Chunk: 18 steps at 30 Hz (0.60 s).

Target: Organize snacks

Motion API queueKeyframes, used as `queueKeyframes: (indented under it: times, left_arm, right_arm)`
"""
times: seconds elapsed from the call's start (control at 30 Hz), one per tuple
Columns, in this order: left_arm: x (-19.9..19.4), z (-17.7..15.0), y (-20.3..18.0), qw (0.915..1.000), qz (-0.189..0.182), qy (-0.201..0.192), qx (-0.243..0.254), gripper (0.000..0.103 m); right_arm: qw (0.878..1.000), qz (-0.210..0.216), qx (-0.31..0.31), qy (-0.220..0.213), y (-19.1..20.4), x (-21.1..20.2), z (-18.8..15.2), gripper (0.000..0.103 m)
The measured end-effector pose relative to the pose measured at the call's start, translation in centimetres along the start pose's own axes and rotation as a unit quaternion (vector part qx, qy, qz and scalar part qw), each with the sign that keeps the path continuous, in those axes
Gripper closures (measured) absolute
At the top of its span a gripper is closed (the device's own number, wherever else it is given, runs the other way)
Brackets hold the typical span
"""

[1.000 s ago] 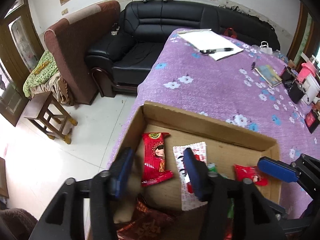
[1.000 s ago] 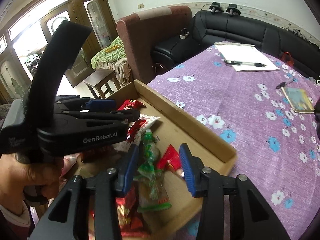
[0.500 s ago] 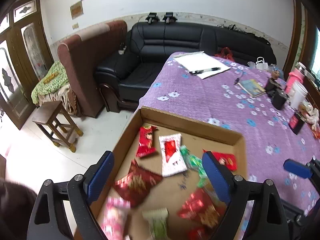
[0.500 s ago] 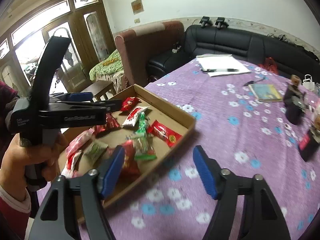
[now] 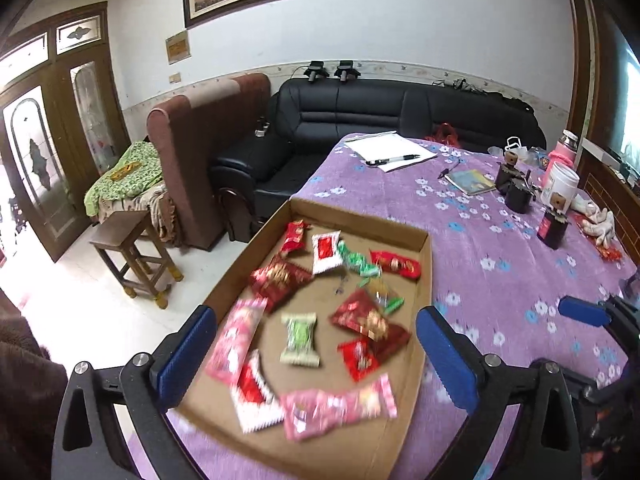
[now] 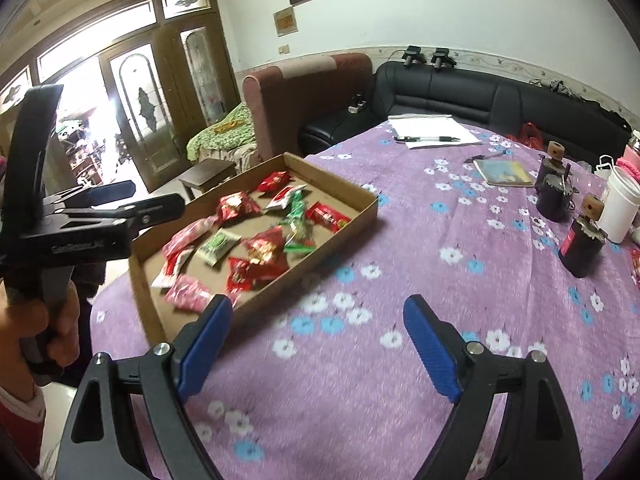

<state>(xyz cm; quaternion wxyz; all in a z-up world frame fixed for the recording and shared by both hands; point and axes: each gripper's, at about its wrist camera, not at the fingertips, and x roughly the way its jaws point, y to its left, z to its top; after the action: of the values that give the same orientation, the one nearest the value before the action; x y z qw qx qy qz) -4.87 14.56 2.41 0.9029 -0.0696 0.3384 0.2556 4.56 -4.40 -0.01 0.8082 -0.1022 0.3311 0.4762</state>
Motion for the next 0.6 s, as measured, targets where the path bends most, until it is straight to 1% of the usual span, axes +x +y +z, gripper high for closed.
queueKeyframes:
  times: [0.27, 0.37, 0.6]
  left_arm:
    - [-3.7, -4.0, 1.7, 0.9988, 0.048, -0.008, -0.01, 0.002]
    - [-4.8, -5.5, 2.6, 0.9971, 0.074, -0.01, -0.013, 0.001]
    - [-5.9, -8.5, 4.3, 0.9965, 0.08, 0.007, -0.022, 0.001]
  right_arm:
    - [1.0, 0.016, -0.02, 0.002, 1.9, -1.0, -2.1, 0.016]
    - [0.999, 0.024, -0.026, 0.007, 2.9, -0.8, -2.6, 0.016]
    - [0.997, 0.036, -0.055, 0.026, 5.1, 0.3, -3.5, 0.016]
